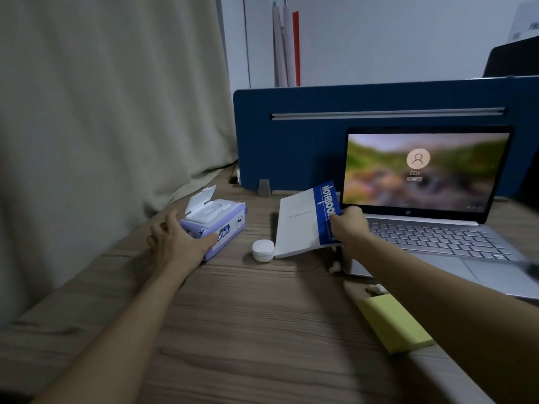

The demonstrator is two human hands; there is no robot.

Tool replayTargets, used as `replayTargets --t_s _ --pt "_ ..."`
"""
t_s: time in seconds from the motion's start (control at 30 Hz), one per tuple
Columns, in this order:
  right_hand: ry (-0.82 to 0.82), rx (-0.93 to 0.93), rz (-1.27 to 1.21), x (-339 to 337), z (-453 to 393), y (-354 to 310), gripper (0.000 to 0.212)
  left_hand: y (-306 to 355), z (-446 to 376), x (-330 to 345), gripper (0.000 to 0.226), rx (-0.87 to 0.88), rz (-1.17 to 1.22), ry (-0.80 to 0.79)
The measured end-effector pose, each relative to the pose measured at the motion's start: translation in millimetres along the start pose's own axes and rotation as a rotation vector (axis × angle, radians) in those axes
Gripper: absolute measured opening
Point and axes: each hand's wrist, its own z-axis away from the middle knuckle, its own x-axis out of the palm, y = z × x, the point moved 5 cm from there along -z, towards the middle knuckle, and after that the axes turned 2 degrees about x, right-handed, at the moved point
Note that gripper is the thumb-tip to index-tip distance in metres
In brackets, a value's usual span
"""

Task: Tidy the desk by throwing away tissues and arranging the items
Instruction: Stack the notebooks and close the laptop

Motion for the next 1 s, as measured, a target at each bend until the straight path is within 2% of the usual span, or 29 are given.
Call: replayTargets --t_s 0.1,0.2,0.27,0.33,0.4,0.6,0.77,0.9,1.0 --pt "0.011 0.018 -0.016 11 -5 -3 0.036 6 11 -9 0.1 0.088 -0.018 0.126" --pt "0.01 0.033 -0.042 23 -14 -4 0.03 31 32 -10 0.076 0.441 0.009 0.254" --pt "0.009 0.043 -0.053 29 -20 -5 0.025 47 43 -1 0.065 0.604 0.024 0.158" --pt "0.009 0.062 -0.06 35 -26 -6 0.028 60 51 7 0.055 0.689 0.036 0.027" --pt "0.015 0.076 -0.028 40 -32 -8 0.031 72 58 12 0.046 0.788 0.015 -0.008" --pt "-0.023 0.065 0.139 45 -46 -11 0.032 71 64 42 0.051 0.731 0.088 -0.265" --pt "-0.035 0.015 0.285 46 -49 -12 0.037 64 63 54 0.05 0.744 0.039 -0.298" --pt "-0.069 -0.084 0.376 47 -45 -12 0.021 61 60 59 0.046 0.709 0.04 -0.326" --pt "-0.083 -0.168 0.404 44 -37 -14 0.02 61 60 59 0.042 0.691 0.051 -0.342"
